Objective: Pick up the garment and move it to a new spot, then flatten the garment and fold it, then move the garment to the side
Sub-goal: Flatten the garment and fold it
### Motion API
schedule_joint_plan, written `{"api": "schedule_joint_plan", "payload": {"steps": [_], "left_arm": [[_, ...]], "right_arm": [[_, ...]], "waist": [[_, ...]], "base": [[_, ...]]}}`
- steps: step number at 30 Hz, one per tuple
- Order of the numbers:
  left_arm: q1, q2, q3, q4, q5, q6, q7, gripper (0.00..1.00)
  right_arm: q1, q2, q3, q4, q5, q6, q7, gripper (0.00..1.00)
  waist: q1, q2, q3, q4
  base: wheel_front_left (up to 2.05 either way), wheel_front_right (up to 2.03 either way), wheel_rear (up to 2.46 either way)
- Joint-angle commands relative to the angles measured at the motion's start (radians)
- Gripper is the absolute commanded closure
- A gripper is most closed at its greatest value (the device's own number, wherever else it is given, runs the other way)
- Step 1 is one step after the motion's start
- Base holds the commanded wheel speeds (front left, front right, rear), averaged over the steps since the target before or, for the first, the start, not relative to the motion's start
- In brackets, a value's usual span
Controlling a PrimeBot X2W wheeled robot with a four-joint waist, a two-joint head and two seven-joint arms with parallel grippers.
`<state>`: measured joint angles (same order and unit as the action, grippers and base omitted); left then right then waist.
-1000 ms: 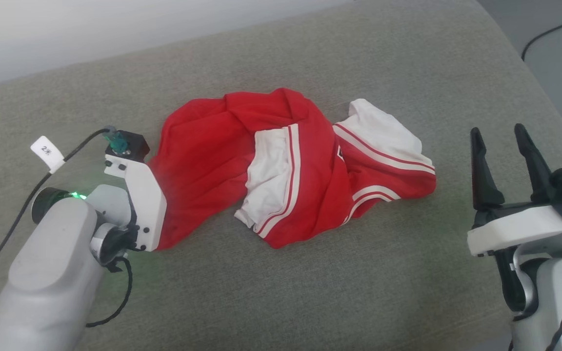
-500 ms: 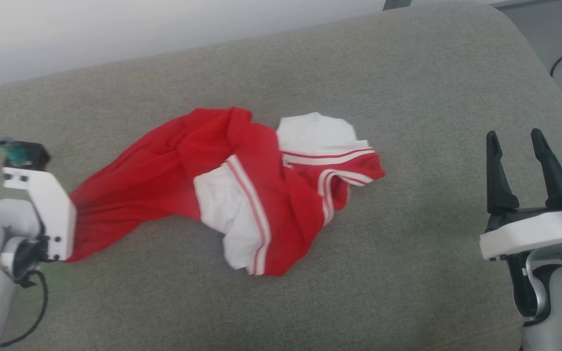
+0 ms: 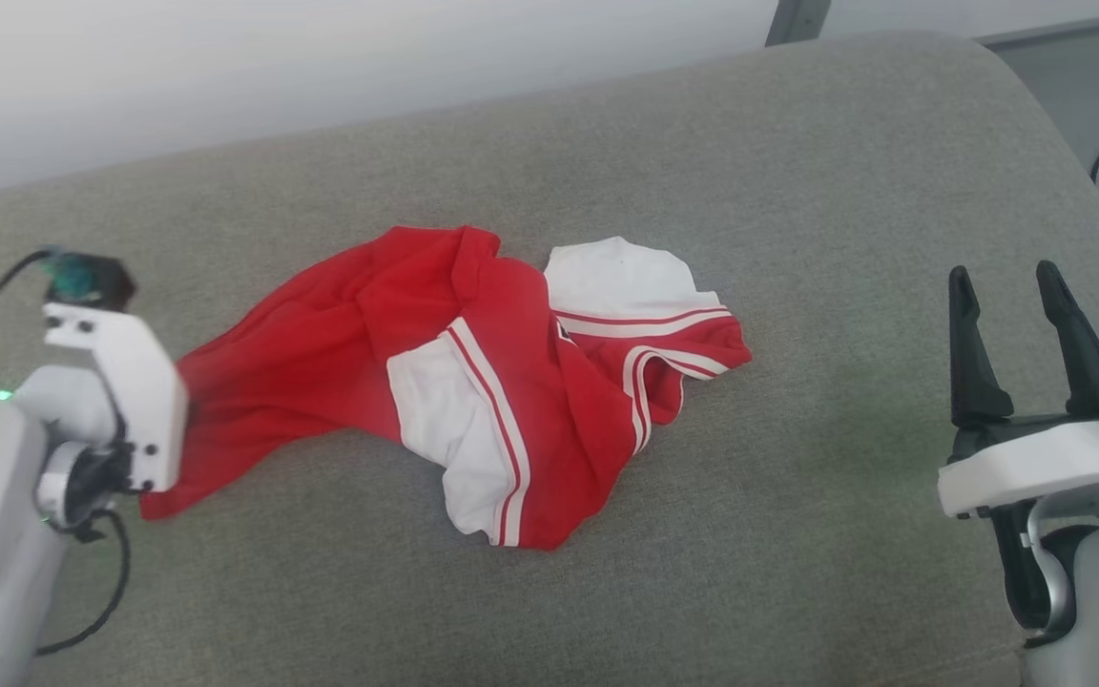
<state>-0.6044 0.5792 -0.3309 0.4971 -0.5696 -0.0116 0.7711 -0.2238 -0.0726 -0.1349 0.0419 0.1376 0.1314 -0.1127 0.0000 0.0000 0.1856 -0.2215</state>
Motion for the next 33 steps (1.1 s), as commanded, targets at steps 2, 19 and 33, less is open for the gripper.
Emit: {"api": "schedule_joint_plan", "payload": {"steps": [2,19,33], "left_arm": [[-0.019,0.0,-0.024,-0.069,0.022,0.022,0.05,0.0],[0.06,-0.105,-0.116,-0.485,-0.057,0.092,0.281,0.0],[0.019,-0.092,-0.125,-0.301,-0.016,0.018,0.122,0.0]], "right_arm": [[0.012,-0.001,-0.005,-0.007,-0.004,-0.001,0.006,0.0],[-0.027,0.011,0.029,0.009,0.007,-0.001,-0.013,0.0],[-0.049,0.02,0.031,0.053,0.024,-0.001,-0.049,0.0]], "waist": [[0.0,0.0,-0.007,0.006],[0.0,0.0,0.021,-0.062],[0.0,0.0,0.063,-0.128]], "base": [[0.0,0.0,0.0],[0.0,0.0,0.0],[0.0,0.0,0.0]]}}
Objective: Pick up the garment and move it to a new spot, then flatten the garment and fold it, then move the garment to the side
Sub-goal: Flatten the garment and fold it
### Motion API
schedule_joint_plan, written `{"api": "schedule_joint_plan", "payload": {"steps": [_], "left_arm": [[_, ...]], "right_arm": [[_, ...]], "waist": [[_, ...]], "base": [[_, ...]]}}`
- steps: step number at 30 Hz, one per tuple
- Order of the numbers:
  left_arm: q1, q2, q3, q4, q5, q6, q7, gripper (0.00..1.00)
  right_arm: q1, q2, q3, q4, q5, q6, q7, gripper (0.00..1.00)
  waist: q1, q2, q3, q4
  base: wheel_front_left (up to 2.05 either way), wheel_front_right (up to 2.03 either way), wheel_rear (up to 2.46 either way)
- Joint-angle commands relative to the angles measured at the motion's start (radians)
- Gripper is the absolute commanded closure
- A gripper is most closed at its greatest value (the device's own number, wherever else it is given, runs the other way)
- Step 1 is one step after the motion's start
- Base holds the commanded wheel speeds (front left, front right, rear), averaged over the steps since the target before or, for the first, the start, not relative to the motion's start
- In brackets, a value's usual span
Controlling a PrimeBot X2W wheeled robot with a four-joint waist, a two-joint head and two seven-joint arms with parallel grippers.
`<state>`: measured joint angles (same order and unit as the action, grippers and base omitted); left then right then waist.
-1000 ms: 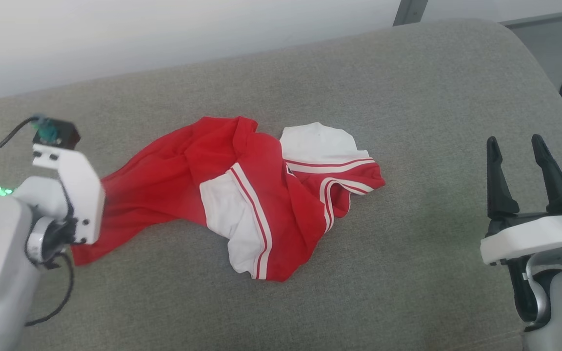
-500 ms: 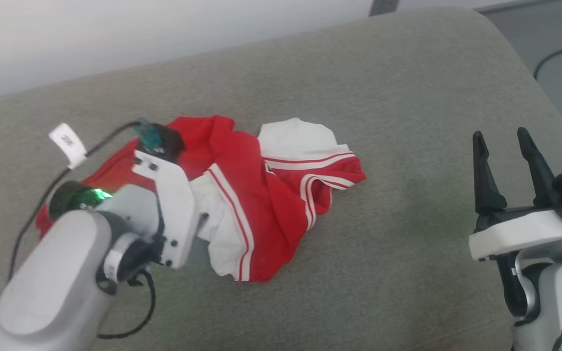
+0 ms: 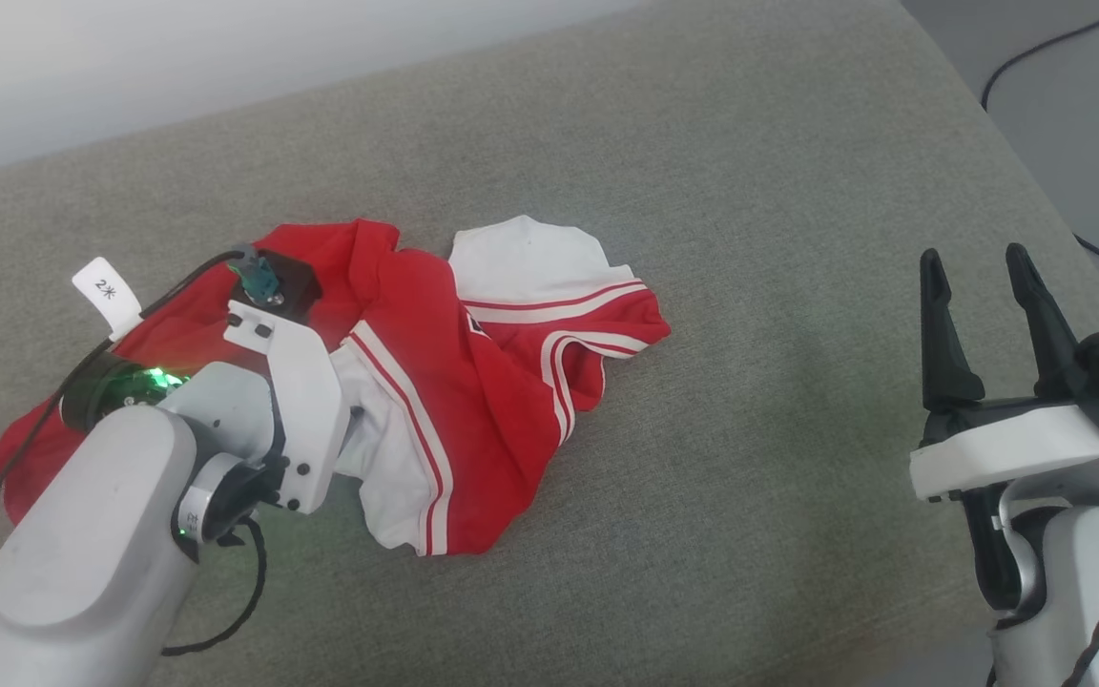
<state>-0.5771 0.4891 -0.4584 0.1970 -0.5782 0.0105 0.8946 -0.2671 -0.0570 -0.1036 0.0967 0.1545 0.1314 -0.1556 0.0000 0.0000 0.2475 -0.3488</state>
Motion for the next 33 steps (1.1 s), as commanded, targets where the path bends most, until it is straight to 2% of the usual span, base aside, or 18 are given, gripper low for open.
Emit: {"api": "schedule_joint_plan", "payload": {"steps": [1,3,4,5,6,14,22,27,33], "left_arm": [[-0.015,-0.002,0.002,0.012,-0.005,-0.009,-0.011,0.0],[-0.025,-0.004,-0.003,0.037,0.006,-0.013,-0.023,0.0],[-0.027,-0.008,-0.004,0.048,0.003,-0.014,-0.027,0.21],[-0.03,-0.013,-0.005,0.055,-0.003,-0.018,-0.03,0.75],[-0.035,-0.016,-0.006,0.062,-0.004,-0.019,-0.036,1.0],[-0.056,-0.032,-0.002,0.066,-0.022,-0.004,-0.012,1.0],[-0.035,-0.034,0.024,-0.017,-0.053,0.041,0.019,1.0],[0.001,-0.008,0.062,-0.106,-0.082,0.082,0.041,1.0],[0.061,0.06,0.139,-0.178,-0.104,0.14,0.057,1.0]], "right_arm": [[-0.006,0.005,-0.002,0.0,0.008,-0.001,-0.008,0.0],[-0.006,0.006,-0.005,0.003,0.007,-0.001,-0.009,0.0],[-0.006,0.006,-0.006,0.005,0.006,-0.001,-0.01,0.0],[-0.007,0.006,-0.008,0.006,0.006,-0.001,-0.011,0.0],[-0.008,0.007,-0.009,0.007,0.006,-0.001,-0.012,0.0],[-0.005,0.007,-0.022,0.008,-0.003,-0.001,-0.009,0.0],[0.002,0.006,-0.037,-0.007,-0.015,-0.001,0.005,0.0],[0.009,0.003,-0.046,-0.019,-0.022,-0.001,0.019,0.0],[0.013,-0.001,-0.05,-0.034,-0.024,-0.001,0.033,0.0]], "waist": [[0.0,0.0,0.003,-0.001],[0.0,0.0,0.006,-0.001],[0.0,0.0,0.007,0.0],[0.0,0.0,0.008,0.001],[0.0,0.0,0.009,0.003],[0.0,0.0,0.003,0.043],[0.0,0.0,-0.011,0.098],[0.0,0.0,-0.02,0.138],[0.0,0.0,-0.022,0.175]], "base": [[0.0,0.0,0.0],[0.0,0.0,0.0],[0.0,0.0,0.0],[0.0,0.0,0.0],[0.0,0.0,0.0],[0.0,0.0,0.0],[0.0,0.0,0.0],[0.0,0.0,0.0],[0.0,0.0,0.0]]}}
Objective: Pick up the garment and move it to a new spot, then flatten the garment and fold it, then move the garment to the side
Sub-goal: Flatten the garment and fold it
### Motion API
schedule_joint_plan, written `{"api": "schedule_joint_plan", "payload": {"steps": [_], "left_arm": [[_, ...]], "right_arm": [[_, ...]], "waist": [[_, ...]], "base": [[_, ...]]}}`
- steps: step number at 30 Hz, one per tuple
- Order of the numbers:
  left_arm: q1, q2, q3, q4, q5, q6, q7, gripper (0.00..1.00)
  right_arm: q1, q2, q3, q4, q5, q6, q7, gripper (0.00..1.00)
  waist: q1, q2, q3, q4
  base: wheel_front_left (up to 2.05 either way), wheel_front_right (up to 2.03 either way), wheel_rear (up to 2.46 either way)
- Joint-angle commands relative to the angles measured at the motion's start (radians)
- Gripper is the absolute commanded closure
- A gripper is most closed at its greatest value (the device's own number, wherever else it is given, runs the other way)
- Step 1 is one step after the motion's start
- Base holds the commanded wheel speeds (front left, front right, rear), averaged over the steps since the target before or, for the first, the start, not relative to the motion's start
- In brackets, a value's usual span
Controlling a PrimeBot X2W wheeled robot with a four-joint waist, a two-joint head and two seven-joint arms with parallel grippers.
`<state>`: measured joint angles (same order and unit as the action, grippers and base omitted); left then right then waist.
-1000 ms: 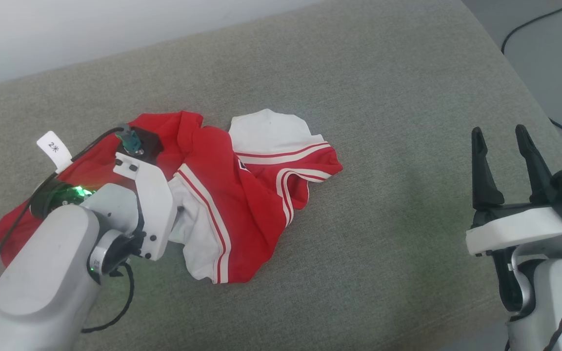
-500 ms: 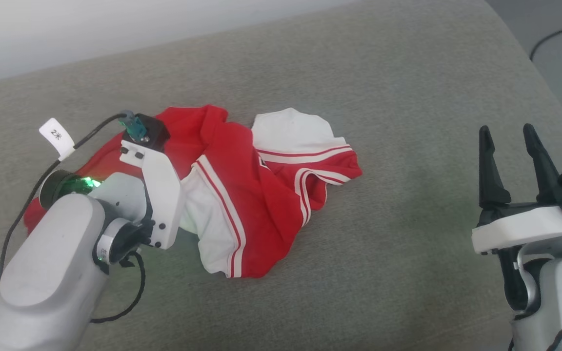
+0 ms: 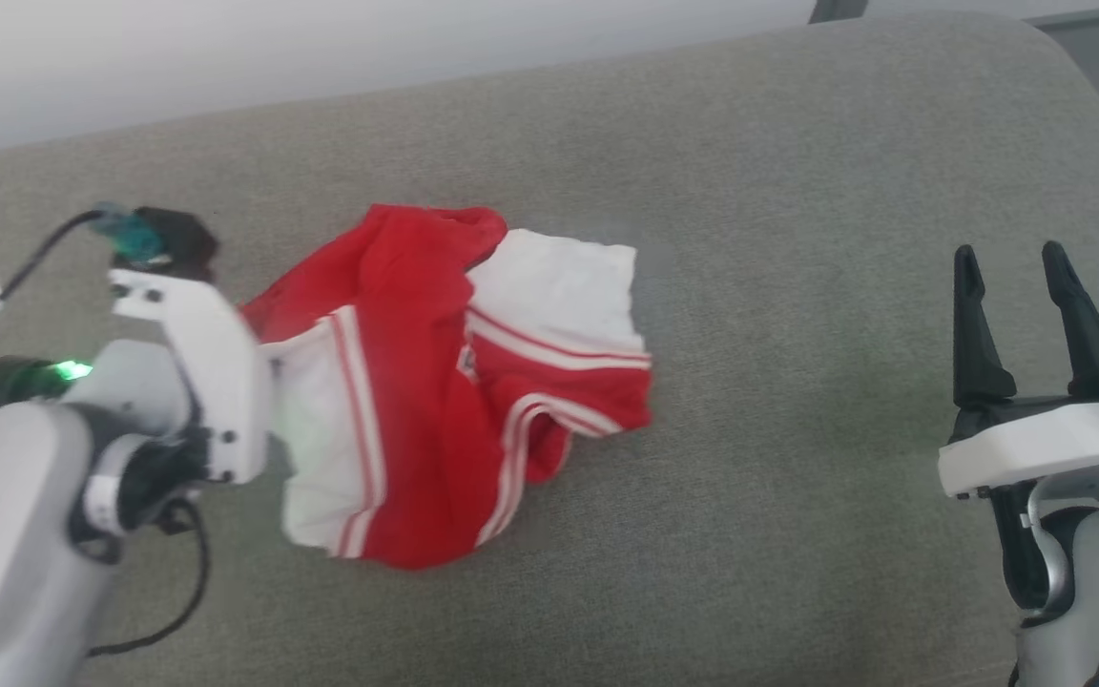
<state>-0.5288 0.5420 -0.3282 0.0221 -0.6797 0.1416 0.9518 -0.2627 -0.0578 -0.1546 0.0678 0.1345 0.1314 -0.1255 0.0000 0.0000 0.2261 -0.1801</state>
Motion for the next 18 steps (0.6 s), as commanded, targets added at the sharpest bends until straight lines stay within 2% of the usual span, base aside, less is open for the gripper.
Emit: {"api": "schedule_joint_plan", "payload": {"steps": [1,6,14,15,16,18], "left_arm": [[0.026,0.024,0.024,-0.008,-0.002,0.018,0.0,1.0],[0.093,0.083,0.091,-0.004,-0.012,0.043,-0.031,1.0],[0.196,0.095,0.134,-0.033,-0.065,0.012,-0.083,1.0],[0.207,0.096,0.13,-0.046,-0.067,0.0,-0.085,0.95],[0.218,0.1,0.124,-0.059,-0.072,-0.009,-0.085,0.8],[0.235,0.099,0.122,-0.081,-0.082,-0.02,-0.086,0.71]], "right_arm": [[0.008,-0.001,0.0,-0.008,-0.003,-0.001,0.005,0.0],[0.013,-0.004,0.002,-0.015,-0.005,-0.001,0.012,0.0],[0.03,-0.008,0.004,-0.02,-0.006,-0.001,0.023,0.0],[0.031,-0.01,0.004,-0.02,-0.006,-0.001,0.024,0.0],[0.032,-0.011,0.005,-0.021,-0.005,-0.001,0.025,0.0],[0.035,-0.014,0.004,-0.023,-0.002,-0.001,0.028,0.0]], "waist": [[0.0,0.0,-0.001,0.01],[0.0,0.0,-0.004,0.025],[0.0,0.0,-0.018,0.034],[0.0,0.0,-0.019,0.035],[0.0,0.0,-0.02,0.036],[0.0,0.0,-0.021,0.038]], "base": [[0.0,0.0,0.0],[0.0,0.0,0.0],[0.0,0.0,0.0],[0.0,0.0,0.0],[0.0,0.0,0.0],[0.0,0.0,0.0]]}}
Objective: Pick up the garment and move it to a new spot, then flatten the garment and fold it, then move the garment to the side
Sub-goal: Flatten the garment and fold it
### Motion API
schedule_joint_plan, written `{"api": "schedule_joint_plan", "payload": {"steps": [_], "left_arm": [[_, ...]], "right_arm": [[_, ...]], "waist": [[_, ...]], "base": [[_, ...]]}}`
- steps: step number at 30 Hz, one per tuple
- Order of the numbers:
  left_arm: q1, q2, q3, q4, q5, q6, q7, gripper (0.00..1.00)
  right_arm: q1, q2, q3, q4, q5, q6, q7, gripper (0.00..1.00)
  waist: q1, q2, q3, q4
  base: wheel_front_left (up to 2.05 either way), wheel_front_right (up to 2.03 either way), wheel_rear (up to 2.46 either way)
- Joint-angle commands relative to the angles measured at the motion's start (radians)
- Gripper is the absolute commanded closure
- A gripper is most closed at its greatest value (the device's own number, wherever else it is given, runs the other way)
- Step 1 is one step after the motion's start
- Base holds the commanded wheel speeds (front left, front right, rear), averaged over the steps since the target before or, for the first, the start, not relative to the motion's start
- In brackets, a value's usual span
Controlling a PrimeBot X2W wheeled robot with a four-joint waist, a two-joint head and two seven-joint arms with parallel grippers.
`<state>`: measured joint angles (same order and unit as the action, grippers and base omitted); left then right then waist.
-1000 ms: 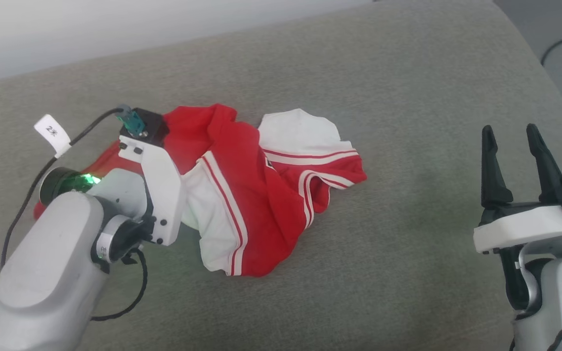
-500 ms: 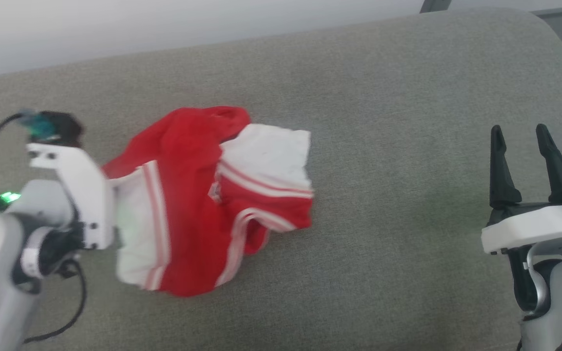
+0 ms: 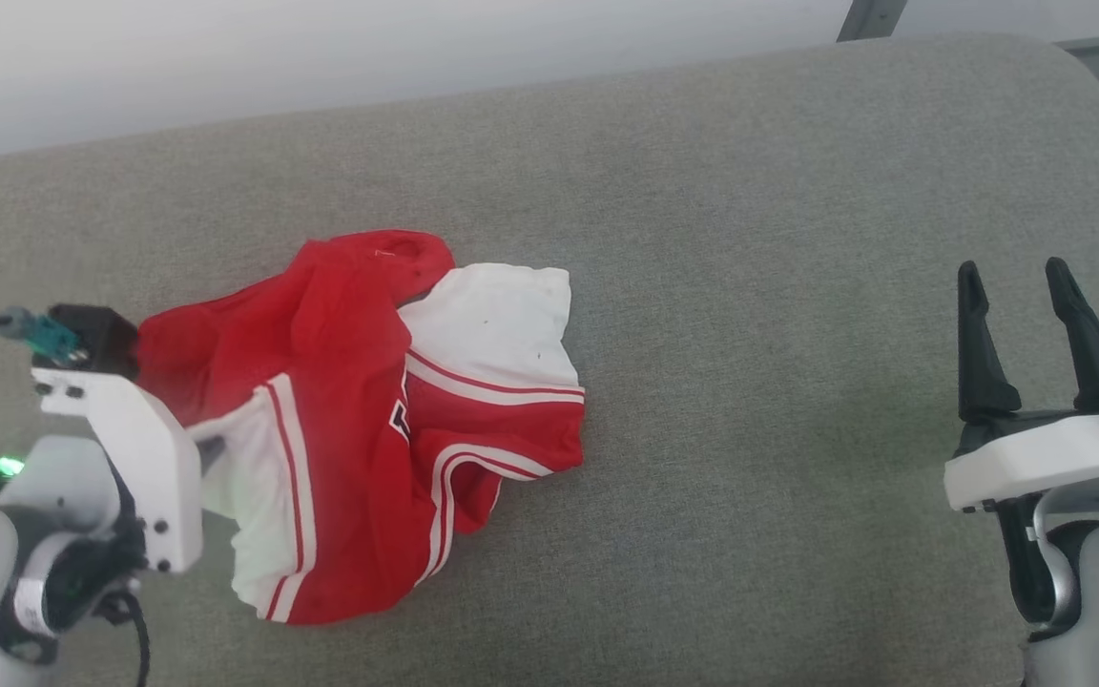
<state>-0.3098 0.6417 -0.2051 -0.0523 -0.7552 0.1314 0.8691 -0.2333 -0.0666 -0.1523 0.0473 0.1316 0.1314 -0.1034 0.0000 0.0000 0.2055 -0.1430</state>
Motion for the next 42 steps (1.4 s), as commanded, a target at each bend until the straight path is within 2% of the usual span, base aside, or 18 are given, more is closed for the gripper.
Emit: {"api": "schedule_joint_plan", "payload": {"steps": [1,4,5,6,11,20,21,22,23,25,30,35,40,42], "left_arm": [[0.022,0.003,-0.008,-0.021,-0.007,-0.021,-0.007,0.6],[0.05,0.011,-0.021,-0.041,-0.005,-0.046,-0.018,0.31],[0.055,0.015,-0.029,-0.046,0.0,-0.058,-0.021,0.04],[0.061,0.017,-0.031,-0.051,0.002,-0.066,-0.029,0.0],[0.081,0.028,-0.046,-0.054,-0.001,-0.103,-0.044,0.0],[0.069,0.041,-0.049,-0.053,0.021,-0.113,-0.063,0.0],[0.066,0.045,-0.048,-0.057,0.023,-0.11,-0.061,0.18],[0.064,0.046,-0.046,-0.061,0.022,-0.104,-0.058,0.29],[0.064,0.046,-0.045,-0.067,0.02,-0.1,-0.053,0.57],[0.066,0.049,-0.043,-0.079,0.015,-0.094,-0.044,1.0],[0.077,0.055,-0.033,-0.106,0.004,-0.076,-0.029,1.0],[0.098,0.064,0.017,-0.149,-0.025,-0.029,-0.025,1.0],[0.138,0.102,0.061,-0.166,-0.001,-0.017,-0.054,1.0],[0.157,0.119,0.061,-0.162,0.015,-0.031,-0.072,1.0]], "right_arm": [[0.006,-0.005,0.001,-0.003,0.002,-0.001,0.007,0.0],[0.007,-0.006,0.003,-0.005,0.003,-0.001,0.007,0.0],[0.008,-0.006,0.004,-0.006,0.004,-0.001,0.009,0.0],[0.007,-0.006,0.005,-0.007,0.005,-0.001,0.01,0.0],[0.003,-0.006,0.003,-0.009,0.007,-0.001,0.013,0.0],[-0.003,-0.006,0.0,-0.013,0.007,-0.001,0.012,0.0],[-0.003,-0.007,-0.001,-0.013,0.007,-0.001,0.012,0.0],[-0.003,-0.007,-0.002,-0.013,0.007,-0.001,0.011,0.0],[-0.002,-0.007,-0.003,-0.014,0.007,-0.001,0.011,0.0],[0.0,-0.007,-0.005,-0.016,0.006,-0.001,0.011,0.0],[0.002,-0.003,-0.007,-0.018,0.006,-0.001,0.011,0.0],[0.009,-0.001,-0.015,-0.026,0.005,-0.001,0.012,0.0],[0.012,0.001,-0.021,-0.03,0.001,-0.001,0.016,0.0],[0.011,0.001,-0.022,-0.03,-0.001,-0.001,0.017,0.0]], "waist": [[0.0,0.0,0.0,0.001],[0.0,0.0,0.003,0.001],[0.0,0.0,0.004,0.0],[0.0,0.0,0.005,0.0],[0.0,0.0,0.012,-0.002],[0.0,0.0,0.026,-0.001],[0.0,0.0,0.026,0.0],[0.0,0.0,0.027,0.0],[0.0,0.0,0.027,0.001],[0.0,0.0,0.027,0.004],[0.0,0.0,0.028,0.009],[0.0,0.0,0.03,0.018],[0.0,0.0,0.031,0.029],[0.0,0.0,0.032,0.033]], "base": [[0.0,0.0,0.0],[0.0,0.0,0.0],[0.0,0.0,0.0],[0.0,0.0,0.0],[0.0,0.0,0.0],[0.0,0.0,0.0],[0.0,0.0,0.0],[0.0,0.0,0.0],[0.0,0.0,0.0],[0.0,0.0,0.0],[0.0,0.0,0.0],[0.0,0.0,0.0],[0.0,0.0,0.0],[0.0,0.0,0.0]]}}
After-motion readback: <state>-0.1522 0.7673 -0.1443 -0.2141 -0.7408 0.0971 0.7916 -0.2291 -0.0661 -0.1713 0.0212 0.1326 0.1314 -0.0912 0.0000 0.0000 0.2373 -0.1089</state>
